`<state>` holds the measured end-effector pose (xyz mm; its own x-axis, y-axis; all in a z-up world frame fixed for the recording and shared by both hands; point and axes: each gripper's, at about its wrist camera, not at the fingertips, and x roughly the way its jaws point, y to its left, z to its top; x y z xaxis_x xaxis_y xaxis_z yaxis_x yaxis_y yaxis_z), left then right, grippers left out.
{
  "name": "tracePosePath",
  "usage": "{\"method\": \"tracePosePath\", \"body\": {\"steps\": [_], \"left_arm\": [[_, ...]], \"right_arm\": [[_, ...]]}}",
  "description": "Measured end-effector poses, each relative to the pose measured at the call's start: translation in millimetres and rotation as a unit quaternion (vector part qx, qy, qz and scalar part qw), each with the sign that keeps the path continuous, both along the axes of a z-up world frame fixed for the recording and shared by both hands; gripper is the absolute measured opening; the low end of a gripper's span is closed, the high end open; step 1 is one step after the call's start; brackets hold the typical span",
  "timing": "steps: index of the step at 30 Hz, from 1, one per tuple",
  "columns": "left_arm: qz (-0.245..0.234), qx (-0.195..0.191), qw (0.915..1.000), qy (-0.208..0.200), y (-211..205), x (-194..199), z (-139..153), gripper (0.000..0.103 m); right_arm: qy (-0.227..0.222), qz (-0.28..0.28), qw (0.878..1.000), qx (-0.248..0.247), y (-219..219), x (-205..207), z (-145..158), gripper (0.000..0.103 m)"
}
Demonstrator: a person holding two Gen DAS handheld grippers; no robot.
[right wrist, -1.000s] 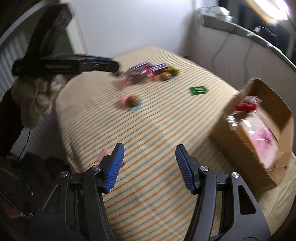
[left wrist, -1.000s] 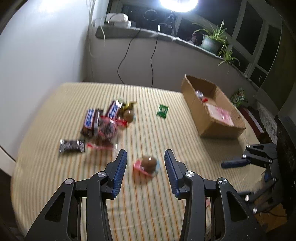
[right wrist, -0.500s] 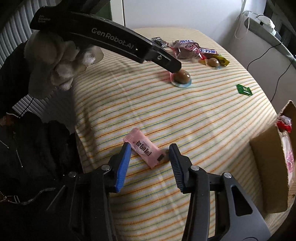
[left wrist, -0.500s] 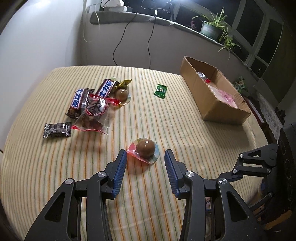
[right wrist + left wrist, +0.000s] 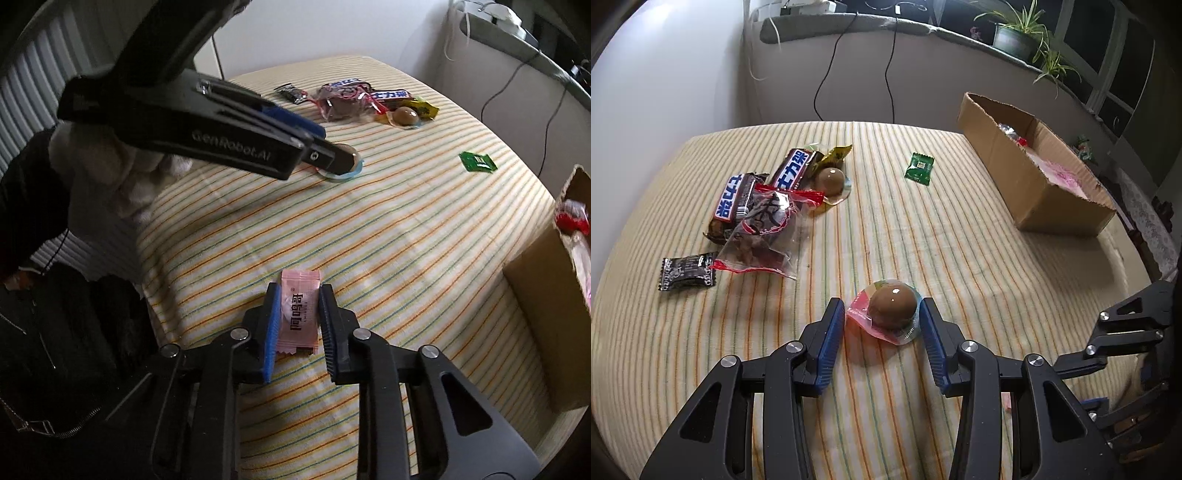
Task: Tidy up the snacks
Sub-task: 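Grasp the wrapped egg with the left tool while the right tool grasps the pink candy, then carry the egg and pink candy into the box and open both tools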
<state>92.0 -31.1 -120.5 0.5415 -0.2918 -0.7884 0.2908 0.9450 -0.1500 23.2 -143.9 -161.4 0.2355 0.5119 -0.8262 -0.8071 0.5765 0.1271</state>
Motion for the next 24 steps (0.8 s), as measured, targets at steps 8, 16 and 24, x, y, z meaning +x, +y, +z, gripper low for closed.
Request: {"method": "tracePosePath", "body": {"steps": [8, 16, 24], "left_arm": [[-0.011, 0.014, 0.9998, -0.005, -7, 4, -3, 0.037], [-0.002, 0.007, 0.9999, -0.012, -8, -1, 0, 0.036], [0.000, -0.011, 0.9997, -0.022, -9, -2, 13, 0.036]], "right_arm": [[0.007, -0.034, 0.999, 0.020, -11, -3, -2, 0.021], [0.009, -0.077, 0.996, 0.036, -24, 4, 1, 0.021], [-0.005, -0.111, 0.992, 0.066, -46, 8, 22, 0.021]]}}
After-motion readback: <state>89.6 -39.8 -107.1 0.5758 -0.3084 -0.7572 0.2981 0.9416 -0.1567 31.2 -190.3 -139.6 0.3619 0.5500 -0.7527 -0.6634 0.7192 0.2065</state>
